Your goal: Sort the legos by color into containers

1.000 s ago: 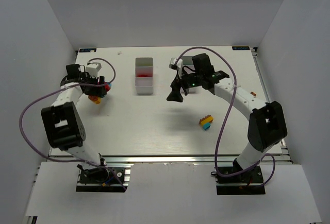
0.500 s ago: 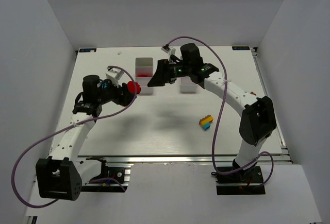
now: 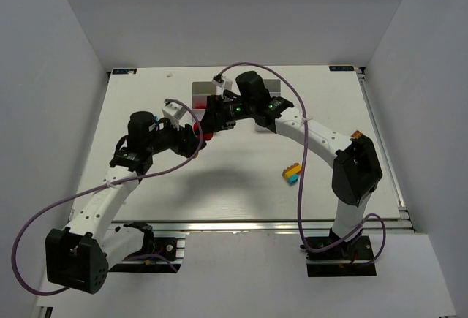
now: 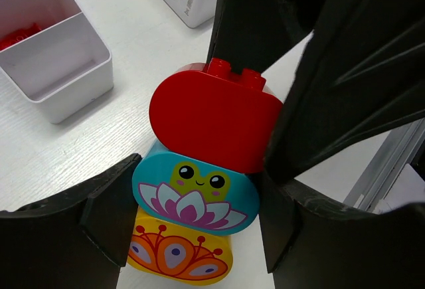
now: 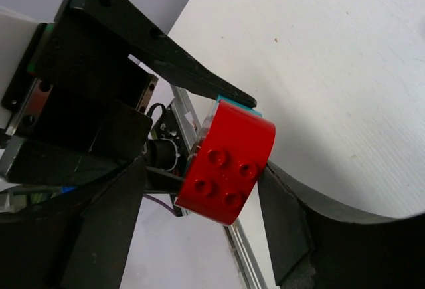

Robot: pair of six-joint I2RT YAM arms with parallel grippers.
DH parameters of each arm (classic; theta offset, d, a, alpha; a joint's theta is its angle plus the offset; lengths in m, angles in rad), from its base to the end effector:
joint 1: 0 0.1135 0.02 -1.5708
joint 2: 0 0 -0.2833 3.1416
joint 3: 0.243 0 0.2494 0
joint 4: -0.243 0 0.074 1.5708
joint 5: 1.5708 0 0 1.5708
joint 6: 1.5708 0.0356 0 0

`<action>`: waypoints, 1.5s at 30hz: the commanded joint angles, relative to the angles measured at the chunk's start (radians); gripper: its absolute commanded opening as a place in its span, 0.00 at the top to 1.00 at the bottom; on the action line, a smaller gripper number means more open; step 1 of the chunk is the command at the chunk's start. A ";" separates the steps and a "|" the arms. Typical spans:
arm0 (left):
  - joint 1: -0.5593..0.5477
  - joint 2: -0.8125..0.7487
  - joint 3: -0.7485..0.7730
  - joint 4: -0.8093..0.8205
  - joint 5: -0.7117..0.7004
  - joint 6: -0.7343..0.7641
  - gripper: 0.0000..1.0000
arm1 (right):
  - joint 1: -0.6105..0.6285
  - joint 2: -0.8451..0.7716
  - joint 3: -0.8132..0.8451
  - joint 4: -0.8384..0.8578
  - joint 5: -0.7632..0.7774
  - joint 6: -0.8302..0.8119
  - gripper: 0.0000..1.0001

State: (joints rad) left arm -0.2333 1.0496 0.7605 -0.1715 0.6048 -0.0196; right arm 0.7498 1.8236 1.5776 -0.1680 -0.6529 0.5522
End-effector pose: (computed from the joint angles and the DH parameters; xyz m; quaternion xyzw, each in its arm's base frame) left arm 0.2099 -0.0707 0.3018 0.2426 0.7899 -0.3145 0.4672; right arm 0.3028 0.3115 0.3459 -0.2527 0.7720 0.5274 0.2492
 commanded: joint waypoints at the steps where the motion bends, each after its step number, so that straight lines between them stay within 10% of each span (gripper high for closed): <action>1: -0.009 -0.026 0.003 0.027 -0.019 -0.010 0.95 | 0.006 0.003 0.004 0.013 0.032 0.011 0.29; 8: -0.012 -0.034 0.003 0.013 -0.039 -0.002 0.95 | 0.008 0.003 -0.002 -0.013 0.055 0.011 0.57; 13: -0.014 -0.039 0.011 -0.060 -0.082 0.052 0.95 | 0.005 0.005 0.015 -0.008 0.073 0.009 1.00; 30: -0.012 -0.068 -0.070 -0.171 -0.257 0.153 0.98 | -0.096 0.025 0.113 0.041 0.090 0.026 1.00; 38: -0.014 -0.050 0.043 -0.207 -0.267 0.075 1.00 | -0.093 0.176 0.329 -0.008 0.225 -0.794 1.00; 45: -0.014 -0.043 0.125 -0.210 -0.275 -0.022 1.00 | -0.075 0.217 0.259 0.148 0.216 -1.152 1.00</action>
State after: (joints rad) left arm -0.2470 1.0214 0.8425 -0.3832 0.3393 0.0185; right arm 0.6632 2.0384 1.8614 -0.1280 -0.4480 -0.3412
